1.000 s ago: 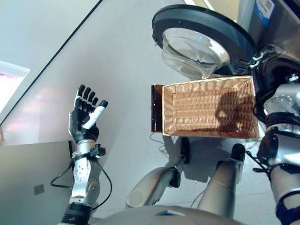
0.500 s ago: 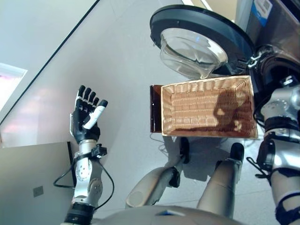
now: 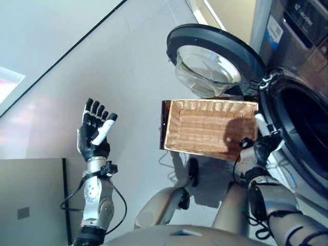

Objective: Pick up the clothes and place them into the washing machine

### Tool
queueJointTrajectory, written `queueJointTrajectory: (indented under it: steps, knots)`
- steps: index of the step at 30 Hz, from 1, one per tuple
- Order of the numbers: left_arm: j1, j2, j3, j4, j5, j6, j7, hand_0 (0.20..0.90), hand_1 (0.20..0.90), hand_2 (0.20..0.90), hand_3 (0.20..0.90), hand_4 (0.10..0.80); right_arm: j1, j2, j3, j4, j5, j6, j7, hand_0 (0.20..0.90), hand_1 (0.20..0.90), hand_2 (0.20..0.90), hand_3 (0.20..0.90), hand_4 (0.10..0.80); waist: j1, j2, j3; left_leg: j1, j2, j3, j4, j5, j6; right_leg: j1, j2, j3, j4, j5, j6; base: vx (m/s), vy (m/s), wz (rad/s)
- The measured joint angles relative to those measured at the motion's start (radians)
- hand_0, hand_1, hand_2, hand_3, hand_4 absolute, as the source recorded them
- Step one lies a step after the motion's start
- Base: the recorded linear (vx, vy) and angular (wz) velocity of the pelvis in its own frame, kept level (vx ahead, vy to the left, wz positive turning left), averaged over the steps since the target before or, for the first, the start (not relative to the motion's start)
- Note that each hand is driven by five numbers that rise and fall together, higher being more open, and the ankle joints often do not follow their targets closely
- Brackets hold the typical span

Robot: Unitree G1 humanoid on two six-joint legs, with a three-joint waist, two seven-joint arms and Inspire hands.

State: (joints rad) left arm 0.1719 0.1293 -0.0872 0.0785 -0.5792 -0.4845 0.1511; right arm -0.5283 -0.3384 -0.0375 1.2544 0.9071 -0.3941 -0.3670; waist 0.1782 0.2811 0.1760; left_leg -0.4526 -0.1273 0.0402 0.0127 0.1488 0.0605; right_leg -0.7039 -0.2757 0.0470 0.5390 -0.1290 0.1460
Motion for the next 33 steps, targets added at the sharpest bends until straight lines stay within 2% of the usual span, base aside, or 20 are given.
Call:
queueJointTrajectory:
  steps: [2, 5, 6, 8, 10, 13, 17, 20, 22, 24, 25, 27, 33]
  knots:
    - [-0.002, 0.0, 0.005, 0.01, 0.001, 0.007, -0.001, 0.9, 0.9, 0.9, 0.9, 0.8, 0.032, 0.023, 0.017, 0.001, -0.016, 0.016, 0.034, 0.9, 0.9, 0.9, 0.9, 0.8, 0.0, -0.032, -0.003, -0.011, 0.008, -0.01, 0.015, -0.002, -0.003, 0.002, 0.005, -0.013, -0.002, 0.001, -0.003, 0.0, -0.046, 0.09]
    - [0.001, -0.005, 0.008, 0.032, 0.001, 0.022, -0.011, 0.9, 0.9, 0.9, 0.9, 0.8, 0.064, 0.048, 0.032, 0.015, -0.036, 0.028, 0.064, 0.9, 0.9, 0.9, 0.9, 0.8, 0.0, -0.054, -0.005, -0.002, 0.014, -0.021, 0.024, -0.004, -0.006, 0.03, 0.008, -0.032, -0.01, -0.001, -0.007, 0.032, -0.074, 0.1]
    - [-0.001, -0.007, 0.008, 0.042, 0.001, 0.022, -0.015, 0.9, 0.9, 0.9, 0.9, 0.8, 0.088, 0.054, 0.046, 0.009, -0.036, 0.029, 0.073, 0.9, 0.9, 0.9, 0.9, 0.8, -0.005, -0.073, 0.0, 0.002, 0.017, -0.031, 0.025, -0.009, -0.013, 0.037, 0.01, -0.035, -0.011, -0.001, -0.008, 0.031, -0.069, 0.06]
    - [0.003, -0.012, 0.03, 0.05, 0.001, 0.025, -0.021, 0.9, 0.9, 0.9, 0.9, 0.8, 0.125, 0.082, 0.048, -0.004, -0.057, 0.041, 0.1, 0.9, 0.9, 0.9, 0.9, 0.8, -0.002, -0.088, -0.005, 0.011, 0.028, -0.041, 0.039, -0.014, -0.02, 0.07, 0.02, -0.056, -0.029, 0.002, -0.016, 0.048, -0.07, 0.06]
    - [0.003, -0.016, 0.051, 0.056, 0.002, 0.025, -0.019, 0.9, 0.9, 0.9, 0.9, 0.8, 0.161, 0.114, 0.058, -0.024, -0.057, 0.047, 0.111, 0.9, 0.9, 0.9, 0.9, 0.8, -0.002, -0.122, -0.007, 0.014, 0.039, -0.05, 0.042, -0.02, -0.027, 0.079, 0.03, -0.064, -0.033, 0.003, -0.02, 0.078, -0.094, 0.04]
    - [0.007, -0.021, 0.077, 0.093, 0.022, 0.041, -0.019, 0.9, 0.9, 0.9, 0.9, 0.8, 0.224, 0.127, 0.07, -0.02, -0.077, 0.051, 0.132, 0.9, 0.9, 0.9, 0.9, 0.8, -0.003, -0.146, -0.01, 0.054, 0.048, -0.065, 0.043, -0.026, -0.03, 0.14, 0.033, -0.091, -0.058, 0.006, -0.028, 0.062, -0.062, 0.05]
    - [0.002, -0.034, 0.092, 0.155, 0.035, 0.045, -0.018, 0.9, 0.9, 0.9, 0.9, 0.8, 0.285, 0.124, 0.083, -0.025, -0.117, 0.067, 0.154, 0.9, 0.9, 0.9, 0.9, 0.8, -0.011, -0.17, -0.01, 0.089, 0.056, -0.086, 0.037, -0.029, -0.028, 0.2, 0.037, -0.119, -0.089, 0.008, -0.024, 0.073, -0.081, 0.1]
    - [0.011, -0.023, 0.121, 0.249, 0.087, 0.048, -0.013, 0.9, 0.9, 0.9, 0.9, 0.8, 0.386, 0.158, 0.091, -0.062, -0.171, 0.091, 0.196, 0.9, 0.9, 0.9, 0.9, 0.8, -0.017, -0.236, -0.046, 0.123, 0.078, -0.109, 0.019, -0.035, -0.035, 0.263, 0.057, -0.152, -0.138, 0.01, -0.028, 0.101, -0.079, 0.15]
    - [0.001, -0.001, 0.122, 0.384, 0.129, 0.062, -0.001, 0.9, 0.9, 0.9, 0.9, 0.8, 0.461, 0.168, 0.114, -0.066, -0.227, 0.092, 0.224, 0.9, 0.9, 0.9, 0.9, 0.8, -0.036, -0.281, -0.069, 0.166, 0.09, -0.125, 0.006, -0.036, -0.046, 0.331, 0.069, -0.182, -0.183, 0.02, -0.035, 0.112, -0.071, 0.15]
    - [-0.011, 0.016, 0.122, 0.482, 0.162, 0.078, 0.002, 0.9, 0.9, 0.9, 0.9, 0.8, 0.496, 0.169, 0.127, -0.062, -0.277, 0.095, 0.24, 0.9, 0.9, 0.9, 0.9, 0.8, -0.033, -0.3, -0.085, 0.192, 0.095, -0.129, -0.007, -0.038, -0.046, 0.373, 0.074, -0.198, -0.216, 0.022, -0.033, 0.06, -0.024, 0.03]
    - [-0.004, 0.025, 0.123, 0.525, 0.171, 0.093, 0.003, 0.9, 0.9, 0.9, 0.9, 0.8, 0.527, 0.176, 0.126, -0.059, -0.309, 0.099, 0.24, 0.9, 0.9, 0.9, 0.9, 0.8, -0.033, -0.325, -0.103, 0.209, 0.098, -0.128, -0.022, -0.038, -0.046, 0.387, 0.078, -0.199, -0.231, 0.023, -0.032, 0.061, -0.025, -0.01]
    - [0.0, 0.024, 0.121, 0.587, 0.192, 0.099, -0.001, 0.9, 0.9, 0.9, 0.9, 0.8, 0.554, 0.175, 0.126, -0.03, -0.374, 0.117, 0.239, 0.9, 0.9, 0.9, 0.9, 0.8, -0.043, -0.339, -0.111, 0.237, 0.1, -0.13, -0.035, -0.04, -0.044, 0.428, 0.082, -0.202, -0.268, 0.035, -0.028, 0.098, -0.027, 0.0]
    - [-0.023, 0.027, 0.106, 0.858, 0.228, 0.111, -0.051, 0.9, 0.9, 0.9, 0.9, 0.8, 0.591, 0.173, 0.182, 0.029, -0.647, 0.16, 0.258, 0.9, 0.9, 0.9, 0.9, 0.8, -0.074, -0.323, -0.149, 0.344, 0.099, -0.107, -0.069, -0.056, -0.031, 0.556, 0.087, -0.196, -0.37, 0.064, -0.01, 0.083, -0.035, -0.12]
